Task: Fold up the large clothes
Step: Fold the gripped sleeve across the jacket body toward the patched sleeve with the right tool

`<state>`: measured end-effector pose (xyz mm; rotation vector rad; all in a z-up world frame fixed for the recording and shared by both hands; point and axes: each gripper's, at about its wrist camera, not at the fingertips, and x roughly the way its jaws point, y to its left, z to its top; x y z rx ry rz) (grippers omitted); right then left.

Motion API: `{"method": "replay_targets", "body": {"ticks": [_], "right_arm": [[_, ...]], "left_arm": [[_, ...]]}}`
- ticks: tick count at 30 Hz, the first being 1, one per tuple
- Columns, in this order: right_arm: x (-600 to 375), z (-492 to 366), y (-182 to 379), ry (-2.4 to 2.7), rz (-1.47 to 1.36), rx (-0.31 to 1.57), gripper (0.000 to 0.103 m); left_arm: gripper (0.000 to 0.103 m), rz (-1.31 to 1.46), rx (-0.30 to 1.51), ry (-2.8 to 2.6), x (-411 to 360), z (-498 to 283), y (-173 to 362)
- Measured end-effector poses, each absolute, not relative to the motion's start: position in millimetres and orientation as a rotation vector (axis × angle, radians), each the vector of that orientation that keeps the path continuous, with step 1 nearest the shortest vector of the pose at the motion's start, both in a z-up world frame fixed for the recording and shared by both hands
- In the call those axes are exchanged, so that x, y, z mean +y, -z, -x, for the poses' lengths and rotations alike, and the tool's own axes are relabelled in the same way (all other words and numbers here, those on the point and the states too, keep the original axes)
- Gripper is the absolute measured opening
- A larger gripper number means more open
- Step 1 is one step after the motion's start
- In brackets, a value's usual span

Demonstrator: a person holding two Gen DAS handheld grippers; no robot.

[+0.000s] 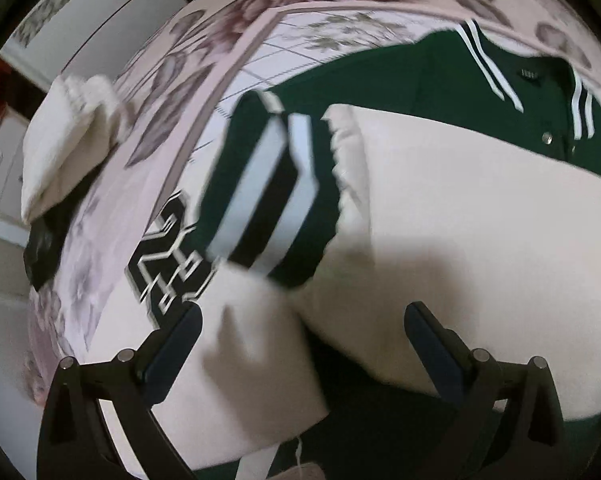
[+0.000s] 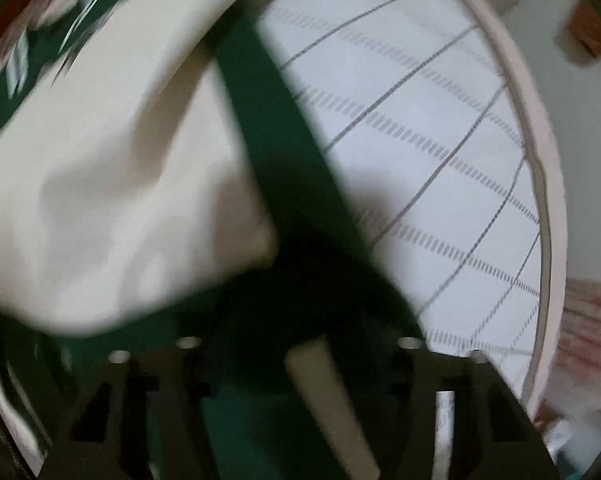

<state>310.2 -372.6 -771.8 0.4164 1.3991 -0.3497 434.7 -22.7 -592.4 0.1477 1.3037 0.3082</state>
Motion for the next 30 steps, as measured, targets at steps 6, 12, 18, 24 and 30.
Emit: {"method": "replay_targets", "body": {"ticks": [6,12,18,24,30], "right_arm": [[-421.8,-263.9,785.0,0.454,-0.765,1.342,0.038],[-426.6,-228.0,719.4,0.388,-0.766,1.255,0.039],[-398.9,-316.5,738.2,0.179,-0.879,1.150,0.018],[-348.5,-389.0,773.3,0.045,-0.765,1.207,0.023],[-391.4,-343.9,736.9,0.075,-0.833,1.154,0.055]], "left_arm": [[0.103,-0.171,1.341,-0.331,-32.2,-443.2,610.6],[0.103,-0.133,1.318,-0.354,-17.6,-431.7,583.1],[0.103,-0.087,1.314,-0.365,-11.0,-427.8,571.9],[0.103,-0.118,1.293,-0.391,-3.6,-428.9,573.8],[0.103,-0.030,1.279,-0.382,15.4,-405.6,558.5]]}}
